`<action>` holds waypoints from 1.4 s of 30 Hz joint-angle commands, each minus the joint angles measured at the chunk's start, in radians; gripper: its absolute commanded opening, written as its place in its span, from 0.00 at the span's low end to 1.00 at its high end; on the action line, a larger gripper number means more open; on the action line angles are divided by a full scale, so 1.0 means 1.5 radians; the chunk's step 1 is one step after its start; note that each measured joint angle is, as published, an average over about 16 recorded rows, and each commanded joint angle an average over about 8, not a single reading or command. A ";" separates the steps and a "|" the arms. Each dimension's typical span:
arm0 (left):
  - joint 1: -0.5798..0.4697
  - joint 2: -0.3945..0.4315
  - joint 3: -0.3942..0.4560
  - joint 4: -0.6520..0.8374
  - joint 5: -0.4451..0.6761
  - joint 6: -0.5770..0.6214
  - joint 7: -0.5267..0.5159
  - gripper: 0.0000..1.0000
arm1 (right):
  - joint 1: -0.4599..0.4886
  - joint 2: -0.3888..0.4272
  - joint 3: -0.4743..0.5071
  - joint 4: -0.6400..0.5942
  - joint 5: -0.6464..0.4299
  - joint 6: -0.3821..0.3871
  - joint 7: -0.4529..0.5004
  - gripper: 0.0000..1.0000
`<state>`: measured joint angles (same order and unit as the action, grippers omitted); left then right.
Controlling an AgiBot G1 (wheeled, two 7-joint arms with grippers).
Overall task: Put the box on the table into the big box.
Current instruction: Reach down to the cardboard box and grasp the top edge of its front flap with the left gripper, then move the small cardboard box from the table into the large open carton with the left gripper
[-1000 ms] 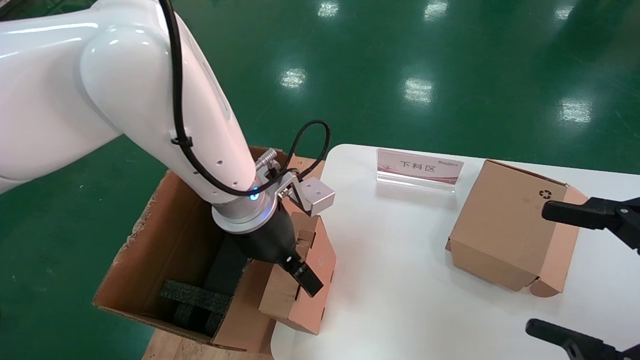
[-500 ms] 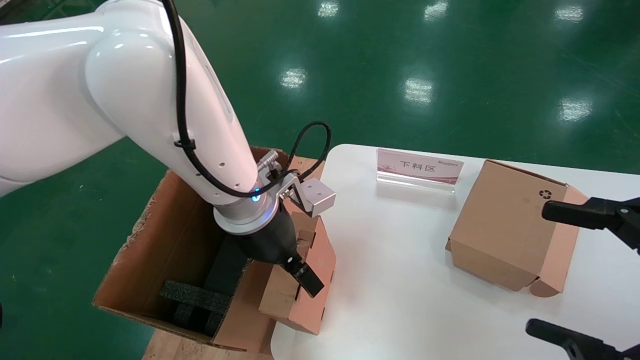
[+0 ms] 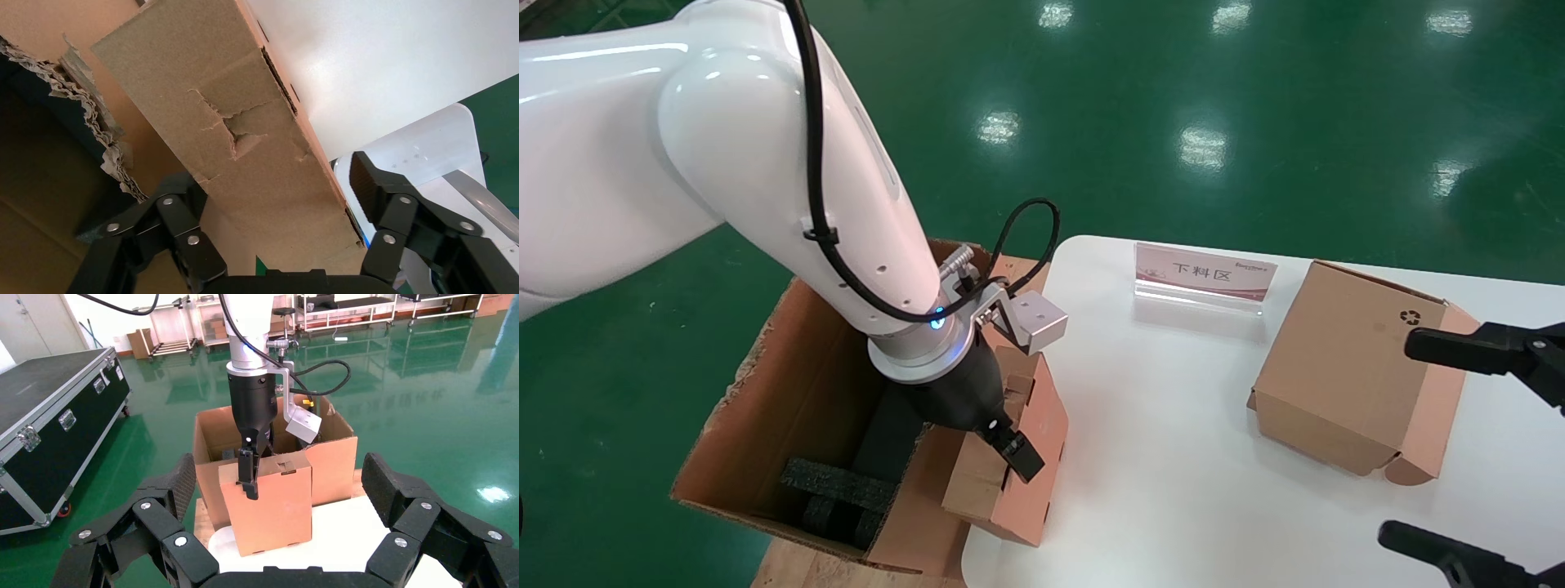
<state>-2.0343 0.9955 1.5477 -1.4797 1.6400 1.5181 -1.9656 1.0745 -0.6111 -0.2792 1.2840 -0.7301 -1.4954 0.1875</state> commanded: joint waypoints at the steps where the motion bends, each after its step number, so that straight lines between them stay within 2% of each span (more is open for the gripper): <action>1: 0.000 0.000 0.000 0.000 0.000 0.000 0.000 0.00 | 0.000 0.000 0.000 0.000 0.000 0.000 0.000 1.00; 11: 0.000 0.000 0.000 0.000 0.000 0.000 0.000 0.00 | 0.001 -0.005 0.003 0.001 0.015 0.001 -0.006 1.00; 19: 0.000 0.000 0.000 0.000 0.000 0.000 0.000 0.00 | -0.001 -0.020 -0.001 -0.001 0.046 0.000 -0.037 1.00; 20: 0.000 0.000 0.000 0.000 0.000 0.000 0.000 0.00 | -0.002 -0.022 -0.002 -0.002 0.049 -0.001 -0.041 0.92; 27: 0.000 0.000 0.000 0.000 0.000 0.000 0.000 0.00 | -0.004 -0.032 -0.006 -0.008 0.063 -0.002 -0.059 0.04; 28: 0.000 0.000 0.000 0.000 0.000 0.000 0.000 0.00 | -0.004 -0.032 -0.006 -0.008 0.064 -0.002 -0.061 0.00; 37: 0.000 0.000 0.000 0.000 0.000 0.000 0.000 0.00 | -0.005 -0.036 -0.008 -0.010 0.069 -0.003 -0.068 0.01; 42: 0.000 0.000 0.000 0.000 0.000 0.000 0.000 0.00 | -0.005 -0.037 -0.008 -0.011 0.070 -0.003 -0.069 0.64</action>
<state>-2.0343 0.9952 1.5473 -1.4795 1.6400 1.5180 -1.9654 1.0671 -0.6659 -0.2908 1.2681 -0.6248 -1.4991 0.0847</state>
